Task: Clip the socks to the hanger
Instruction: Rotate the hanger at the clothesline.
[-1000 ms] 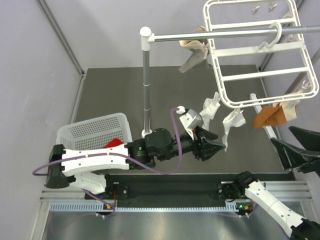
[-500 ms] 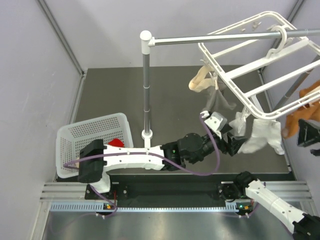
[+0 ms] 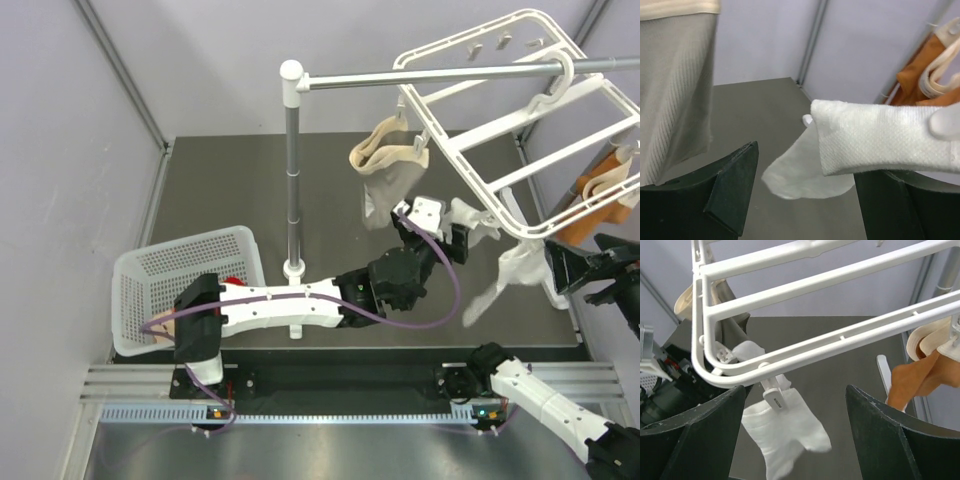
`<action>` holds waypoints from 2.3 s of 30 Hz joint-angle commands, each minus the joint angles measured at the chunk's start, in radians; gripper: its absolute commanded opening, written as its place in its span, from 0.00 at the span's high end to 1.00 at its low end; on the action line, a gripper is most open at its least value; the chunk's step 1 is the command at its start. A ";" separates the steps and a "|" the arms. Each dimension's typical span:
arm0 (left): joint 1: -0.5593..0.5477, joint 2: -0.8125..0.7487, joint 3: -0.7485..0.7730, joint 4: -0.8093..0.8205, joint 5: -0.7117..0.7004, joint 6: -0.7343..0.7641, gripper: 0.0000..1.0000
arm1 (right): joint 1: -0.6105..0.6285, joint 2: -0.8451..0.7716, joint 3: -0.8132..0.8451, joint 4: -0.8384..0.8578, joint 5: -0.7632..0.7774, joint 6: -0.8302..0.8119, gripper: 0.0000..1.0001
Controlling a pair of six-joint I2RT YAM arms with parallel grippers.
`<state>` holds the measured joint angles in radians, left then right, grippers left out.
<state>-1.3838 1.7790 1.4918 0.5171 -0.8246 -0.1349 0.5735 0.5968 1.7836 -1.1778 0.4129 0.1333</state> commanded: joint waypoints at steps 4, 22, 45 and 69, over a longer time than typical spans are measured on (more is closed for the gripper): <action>0.080 -0.185 -0.071 -0.103 -0.084 -0.066 0.22 | 0.009 0.032 0.013 -0.003 -0.117 0.023 0.20; 0.163 -0.614 -0.294 -0.342 0.473 -0.324 0.25 | 0.022 0.084 0.073 -0.232 0.509 0.103 0.17; 0.025 -0.595 -0.286 -0.325 0.785 -0.376 0.26 | 0.031 0.018 -0.385 0.101 0.374 -0.089 0.17; -0.053 -0.442 -0.228 -0.430 0.393 -0.240 0.11 | 0.031 0.066 -0.388 0.349 -0.506 0.231 0.37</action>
<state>-1.4036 1.3018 1.2240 0.0910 -0.2218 -0.4549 0.5919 0.6437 1.3949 -0.9428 -0.0269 0.2665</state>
